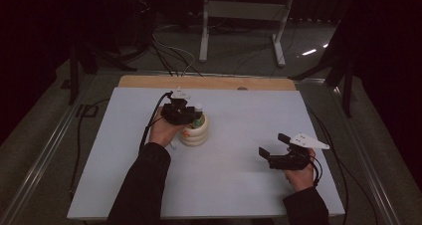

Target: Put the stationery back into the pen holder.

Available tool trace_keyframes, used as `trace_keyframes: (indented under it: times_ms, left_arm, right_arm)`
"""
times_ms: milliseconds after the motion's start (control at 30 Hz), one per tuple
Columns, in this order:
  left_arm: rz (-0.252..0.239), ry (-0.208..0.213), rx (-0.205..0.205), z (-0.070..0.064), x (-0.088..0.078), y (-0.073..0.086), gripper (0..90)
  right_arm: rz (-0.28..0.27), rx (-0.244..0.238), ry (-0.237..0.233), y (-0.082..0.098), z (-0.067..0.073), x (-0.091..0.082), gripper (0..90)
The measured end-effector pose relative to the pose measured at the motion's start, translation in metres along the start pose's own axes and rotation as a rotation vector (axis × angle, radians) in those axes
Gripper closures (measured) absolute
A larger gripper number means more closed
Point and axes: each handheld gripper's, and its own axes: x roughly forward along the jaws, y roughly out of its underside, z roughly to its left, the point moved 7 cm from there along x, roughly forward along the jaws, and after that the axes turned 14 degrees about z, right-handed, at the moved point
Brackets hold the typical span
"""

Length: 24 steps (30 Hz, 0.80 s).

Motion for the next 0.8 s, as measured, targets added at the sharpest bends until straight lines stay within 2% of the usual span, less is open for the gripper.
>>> trace_keyframes:
  times_ms: [367, 733, 800]
  left_arm:
    - [0.030, -0.006, -0.003, 0.0022, 0.0047, 0.0084, 65.3]
    - [0.035, -0.006, -0.002, 0.0018, 0.0048, 0.0085, 64.4]
    - [0.042, -0.019, 0.007, 0.0016, 0.0050, 0.0088, 64.3]
  right_arm:
    - [0.001, 0.000, 0.000, 0.0002, -0.0001, 0.0002, 0.4]
    - [0.004, -0.003, -0.002, 0.0003, 0.0002, 0.0005, 0.4]
    - [0.004, -0.002, -0.002, 0.0003, 0.0004, 0.0006, 0.4]
